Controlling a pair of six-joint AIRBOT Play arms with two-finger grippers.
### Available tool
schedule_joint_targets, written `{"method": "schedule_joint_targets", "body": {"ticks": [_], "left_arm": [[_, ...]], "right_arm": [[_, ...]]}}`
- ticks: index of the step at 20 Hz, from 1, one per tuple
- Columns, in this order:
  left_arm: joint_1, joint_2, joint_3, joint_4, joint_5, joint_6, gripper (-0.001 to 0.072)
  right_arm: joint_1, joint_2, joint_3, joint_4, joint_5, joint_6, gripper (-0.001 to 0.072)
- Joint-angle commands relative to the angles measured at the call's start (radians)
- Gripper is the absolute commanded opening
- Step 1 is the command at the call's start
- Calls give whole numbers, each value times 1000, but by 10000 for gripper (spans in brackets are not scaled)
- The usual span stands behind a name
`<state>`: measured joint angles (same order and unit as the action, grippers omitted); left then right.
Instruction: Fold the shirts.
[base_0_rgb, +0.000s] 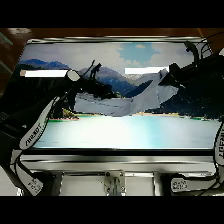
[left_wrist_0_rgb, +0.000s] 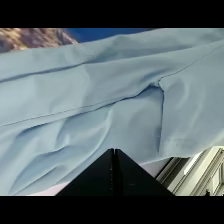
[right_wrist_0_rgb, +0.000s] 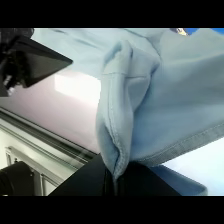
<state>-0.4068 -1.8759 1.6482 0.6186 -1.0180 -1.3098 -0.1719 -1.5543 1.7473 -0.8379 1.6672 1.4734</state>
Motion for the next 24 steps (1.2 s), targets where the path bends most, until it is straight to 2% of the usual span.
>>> {"method": "schedule_joint_targets", "body": {"ticks": [1,3,5,7,8,10,11,13,15,18,20,24], "left_arm": [[-130,-38,0,0,73,-42,42],[-185,-69,0,1,76,-48,42],[-220,-102,0,-2,103,-89,42],[-240,-133,0,-98,156,-93,43],[-248,-148,0,-201,183,-77,43],[-254,-170,0,-417,235,41,42],[-247,-171,0,-483,251,87,41],[-204,-152,0,-508,251,96,39],[-121,-99,0,-387,261,89,37],[53,38,0,-34,249,-53,36],[188,157,0,182,188,-132,36],[435,422,0,493,76,-204,38]], "right_arm": [[-1,72,1,-8,40,21,77],[-1,106,1,-8,46,25,77],[-1,140,1,-9,50,25,77],[-1,165,1,-9,54,25,77],[-1,173,0,-9,55,27,77],[-1,175,0,-13,56,27,77],[-1,175,0,-36,52,34,77],[4,175,0,-117,39,43,77],[29,172,-1,-168,-4,42,77],[122,133,0,-165,-92,35,77],[217,83,0,-165,-174,33,78],[429,-65,0,-154,-409,34,77]]}}
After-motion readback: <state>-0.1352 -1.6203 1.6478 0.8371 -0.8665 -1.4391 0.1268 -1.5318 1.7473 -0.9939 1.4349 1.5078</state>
